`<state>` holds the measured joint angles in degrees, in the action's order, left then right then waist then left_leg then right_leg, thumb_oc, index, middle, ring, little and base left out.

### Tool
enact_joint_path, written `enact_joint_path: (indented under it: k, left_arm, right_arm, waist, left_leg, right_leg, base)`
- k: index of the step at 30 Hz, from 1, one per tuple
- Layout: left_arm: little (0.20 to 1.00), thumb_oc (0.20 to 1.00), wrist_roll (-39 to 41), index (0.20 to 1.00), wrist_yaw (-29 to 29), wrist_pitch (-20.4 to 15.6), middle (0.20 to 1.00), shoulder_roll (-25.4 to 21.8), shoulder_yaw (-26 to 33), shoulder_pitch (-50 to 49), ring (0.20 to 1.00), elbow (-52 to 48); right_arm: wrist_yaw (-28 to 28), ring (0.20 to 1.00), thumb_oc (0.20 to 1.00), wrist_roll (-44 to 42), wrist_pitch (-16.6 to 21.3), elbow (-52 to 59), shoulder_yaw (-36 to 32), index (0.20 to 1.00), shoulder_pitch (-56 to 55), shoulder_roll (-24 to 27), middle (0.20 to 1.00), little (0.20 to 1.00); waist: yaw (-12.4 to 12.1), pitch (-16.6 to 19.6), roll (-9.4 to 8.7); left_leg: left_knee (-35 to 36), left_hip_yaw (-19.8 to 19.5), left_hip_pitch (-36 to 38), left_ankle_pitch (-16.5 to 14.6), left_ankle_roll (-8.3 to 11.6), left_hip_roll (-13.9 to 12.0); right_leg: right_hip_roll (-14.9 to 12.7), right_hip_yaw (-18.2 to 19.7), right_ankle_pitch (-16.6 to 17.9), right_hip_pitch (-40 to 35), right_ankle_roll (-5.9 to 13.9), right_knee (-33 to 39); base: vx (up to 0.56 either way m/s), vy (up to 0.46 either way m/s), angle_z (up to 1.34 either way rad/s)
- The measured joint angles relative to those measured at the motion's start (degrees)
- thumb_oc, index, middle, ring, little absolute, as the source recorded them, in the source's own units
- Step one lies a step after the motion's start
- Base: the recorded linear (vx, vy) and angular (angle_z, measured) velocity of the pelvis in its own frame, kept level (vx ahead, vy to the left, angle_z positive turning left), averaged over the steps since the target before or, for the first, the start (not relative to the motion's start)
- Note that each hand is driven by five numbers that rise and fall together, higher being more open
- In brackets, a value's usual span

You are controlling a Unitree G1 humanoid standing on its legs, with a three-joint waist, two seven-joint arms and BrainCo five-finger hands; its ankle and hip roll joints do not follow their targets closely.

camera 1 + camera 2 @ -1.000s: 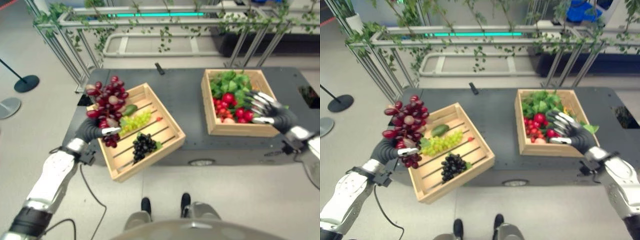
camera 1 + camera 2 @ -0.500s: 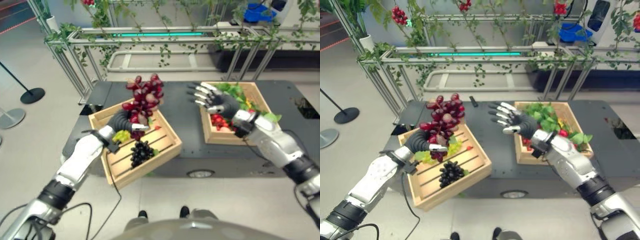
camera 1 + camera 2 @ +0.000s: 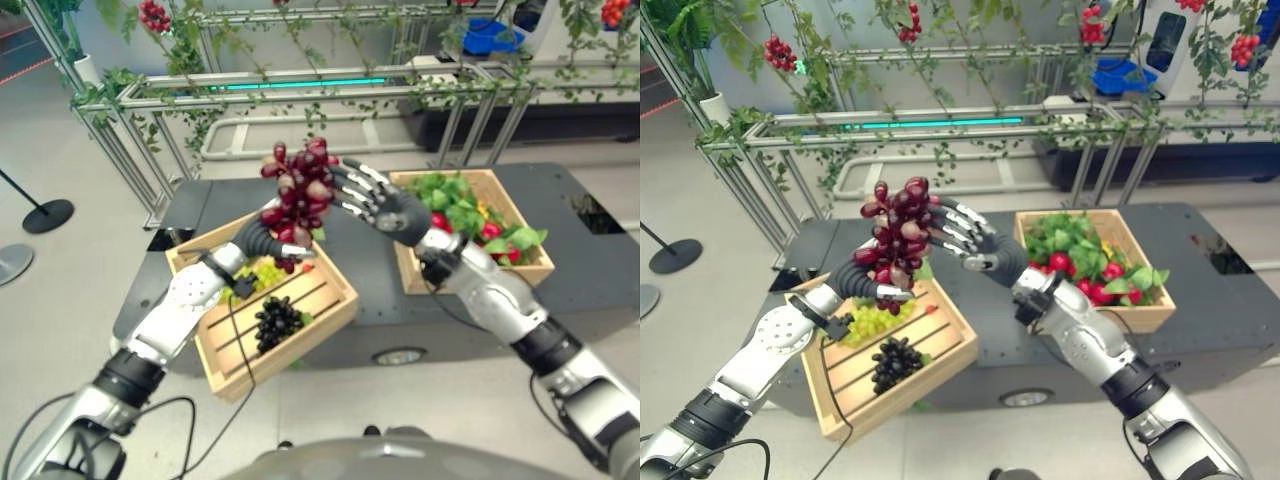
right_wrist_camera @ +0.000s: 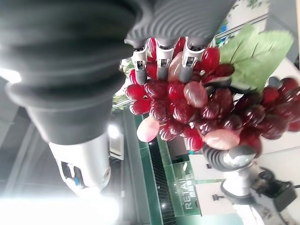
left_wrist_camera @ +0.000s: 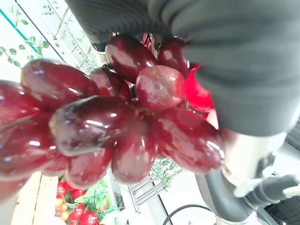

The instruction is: Pick up the fruits from the basket on one side to the basket on the other side

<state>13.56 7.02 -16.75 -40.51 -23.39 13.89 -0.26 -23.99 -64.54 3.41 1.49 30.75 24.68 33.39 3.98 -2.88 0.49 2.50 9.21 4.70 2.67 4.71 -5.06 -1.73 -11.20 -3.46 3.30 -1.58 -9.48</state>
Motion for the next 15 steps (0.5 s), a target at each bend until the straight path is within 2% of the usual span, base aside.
enact_joint_path:
  k: [5,12,15]
  left_arm:
    - [0.200,0.200,-2.5,0.200,-0.7,-0.5,0.200,0.3,-1.0,0.2,0.200,0.2]
    - [0.200,0.200,-8.4,0.200,-1.2,-2.1,0.200,0.6,-6.8,3.9,0.200,0.8]
    - [0.200,0.200,-8.6,0.200,-1.2,-2.6,0.200,1.3,-7.0,3.9,0.200,1.5]
  right_arm:
    - [0.9,1.000,1.000,-0.4,0.2,0.0,0.7,1.000,0.1,-1.6,1.000,1.000]
    - [1.7,1.000,1.000,-0.4,0.6,0.0,1.8,1.000,0.3,-3.2,1.000,1.000]
    - [1.7,1.000,1.000,-0.4,0.8,0.0,2.0,1.000,0.4,-3.2,1.000,1.000]
  waist:
    - [0.1,0.6,0.13]
    - [0.3,1.6,0.50]
    - [1.4,1.7,0.59]
  left_leg:
    - [0.5,0.2,0.6,0.0,-0.01,0.0]
    - [0.7,0.3,0.7,0.0,-0.03,0.0]
    - [0.8,0.3,0.7,0.0,-0.03,-0.1]
  right_leg:
    - [0.2,0.6,0.2,-0.3,0.13,0.4]
    - [0.4,0.9,0.2,-0.2,0.16,0.4]
    - [0.5,1.0,0.2,-0.1,0.15,0.5]
  base:
    - [0.01,0.009,-0.05]
    - [0.01,0.005,-0.02]
    - [0.00,0.000,0.00]
